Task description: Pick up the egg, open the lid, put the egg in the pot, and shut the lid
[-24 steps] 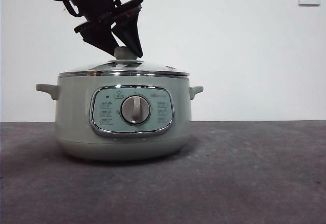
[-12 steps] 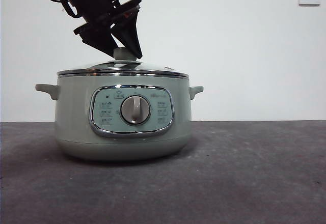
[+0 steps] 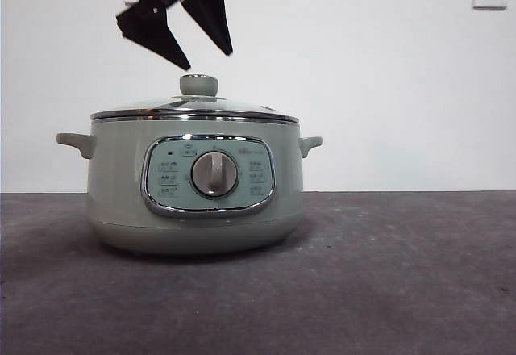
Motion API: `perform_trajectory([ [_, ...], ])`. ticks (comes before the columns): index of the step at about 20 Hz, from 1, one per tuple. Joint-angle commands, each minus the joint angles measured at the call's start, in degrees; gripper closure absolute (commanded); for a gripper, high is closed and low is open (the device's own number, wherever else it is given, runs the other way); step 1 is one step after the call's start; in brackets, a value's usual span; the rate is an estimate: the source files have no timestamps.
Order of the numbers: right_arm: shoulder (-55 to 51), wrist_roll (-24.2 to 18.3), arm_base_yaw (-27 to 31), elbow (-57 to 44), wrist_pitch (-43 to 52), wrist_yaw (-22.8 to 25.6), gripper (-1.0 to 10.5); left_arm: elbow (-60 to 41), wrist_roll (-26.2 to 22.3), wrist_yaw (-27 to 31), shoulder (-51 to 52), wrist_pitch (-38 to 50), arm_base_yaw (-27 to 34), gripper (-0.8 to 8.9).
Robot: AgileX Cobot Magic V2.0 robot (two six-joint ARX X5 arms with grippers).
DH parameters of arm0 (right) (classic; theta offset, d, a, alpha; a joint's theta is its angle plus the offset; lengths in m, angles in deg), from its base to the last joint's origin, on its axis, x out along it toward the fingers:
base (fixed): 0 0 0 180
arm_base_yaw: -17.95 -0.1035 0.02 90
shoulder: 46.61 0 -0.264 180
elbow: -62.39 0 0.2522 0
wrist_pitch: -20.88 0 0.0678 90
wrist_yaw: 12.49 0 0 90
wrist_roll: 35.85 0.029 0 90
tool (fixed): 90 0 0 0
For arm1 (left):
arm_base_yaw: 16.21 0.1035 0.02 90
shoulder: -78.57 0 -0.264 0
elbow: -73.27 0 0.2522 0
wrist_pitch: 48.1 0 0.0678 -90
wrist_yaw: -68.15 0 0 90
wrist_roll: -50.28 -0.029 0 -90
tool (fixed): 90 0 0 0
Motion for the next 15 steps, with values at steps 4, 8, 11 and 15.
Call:
perform_trajectory([
  [4,-0.2,-0.2,-0.1,-0.6,-1.4,0.0,4.8,4.6,1.4,-6.8,3.3,-12.2,0.0,3.74],
  [8,-0.2,-0.7,-0.1,-0.6,-1.4,0.0,4.8,4.6,1.7,-13.7,9.6,-21.1,-0.7,3.76],
  [11,-0.2,-0.8,-0.1,-0.6,-1.4,0.0,4.8,4.6,1.7,-13.7,14.3,-25.7,-1.3,3.77],
  [15,-0.2,-0.8,-0.1,-0.6,-1.4,0.0,4.9,4.6,1.7,-13.7,20.5,-28.0,-1.3,3.79],
])
